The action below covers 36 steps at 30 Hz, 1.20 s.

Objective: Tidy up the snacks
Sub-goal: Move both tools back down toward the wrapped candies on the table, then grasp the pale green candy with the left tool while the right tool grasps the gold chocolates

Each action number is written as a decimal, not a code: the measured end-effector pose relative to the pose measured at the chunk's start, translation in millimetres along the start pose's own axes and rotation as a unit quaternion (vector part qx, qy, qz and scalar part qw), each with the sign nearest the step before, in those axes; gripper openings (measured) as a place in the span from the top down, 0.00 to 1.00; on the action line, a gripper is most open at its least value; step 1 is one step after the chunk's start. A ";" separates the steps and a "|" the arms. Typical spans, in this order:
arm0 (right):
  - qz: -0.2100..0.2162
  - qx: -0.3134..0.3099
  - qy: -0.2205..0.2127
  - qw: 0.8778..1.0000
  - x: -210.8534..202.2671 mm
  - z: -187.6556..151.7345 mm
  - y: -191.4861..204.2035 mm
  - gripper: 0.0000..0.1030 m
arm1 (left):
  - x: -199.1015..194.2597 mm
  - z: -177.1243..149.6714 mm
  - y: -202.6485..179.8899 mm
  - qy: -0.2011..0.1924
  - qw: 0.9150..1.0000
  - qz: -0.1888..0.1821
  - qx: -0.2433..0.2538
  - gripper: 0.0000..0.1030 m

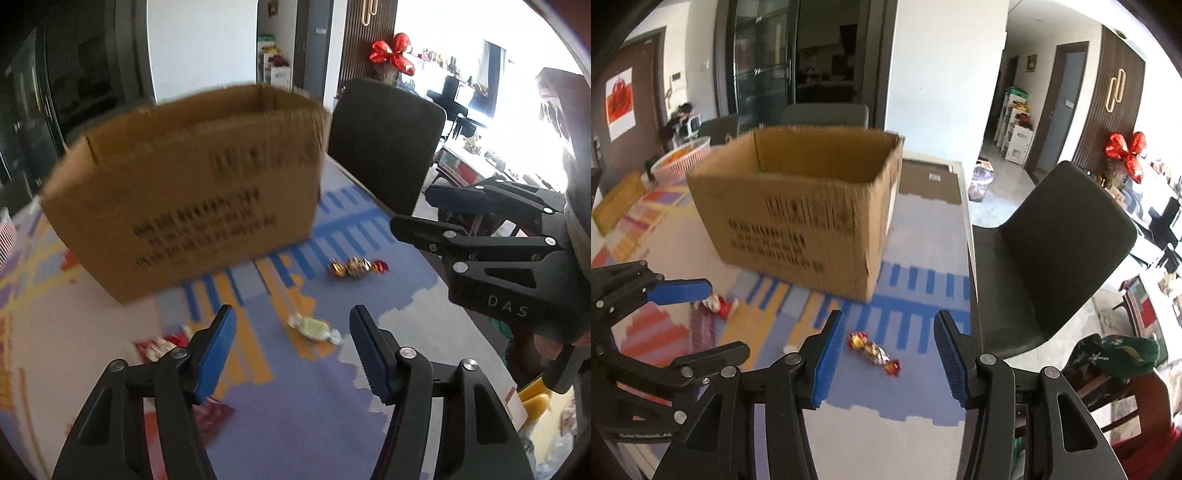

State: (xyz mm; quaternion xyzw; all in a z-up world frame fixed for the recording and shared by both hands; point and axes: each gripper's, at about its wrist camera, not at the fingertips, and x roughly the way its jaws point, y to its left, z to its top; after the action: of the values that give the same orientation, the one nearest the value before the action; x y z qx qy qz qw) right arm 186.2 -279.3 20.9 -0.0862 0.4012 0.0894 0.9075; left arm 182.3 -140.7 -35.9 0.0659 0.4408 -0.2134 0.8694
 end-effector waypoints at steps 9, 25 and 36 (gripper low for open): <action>0.023 -0.034 0.032 0.999 33.1 -23.7 -5.7 0.51 | 37.1 -18.3 -11.8 0.028 0.999 0.003 -0.027 0.48; 0.061 -0.047 0.068 0.995 75.8 -30.9 -8.5 0.51 | 69.2 -18.3 -11.0 0.041 0.997 0.034 -0.053 0.58; 0.076 -0.047 0.084 0.992 89.6 -33.7 4.6 0.63 | 63.9 -20.0 0.8 0.037 0.997 0.013 -0.063 0.65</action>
State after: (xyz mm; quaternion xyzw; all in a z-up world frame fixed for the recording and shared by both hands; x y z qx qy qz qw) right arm 220.5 -274.2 -68.4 -0.1052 0.4766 0.1695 0.8562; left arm 201.1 -154.0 -98.8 0.0249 0.4842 -0.1717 0.8576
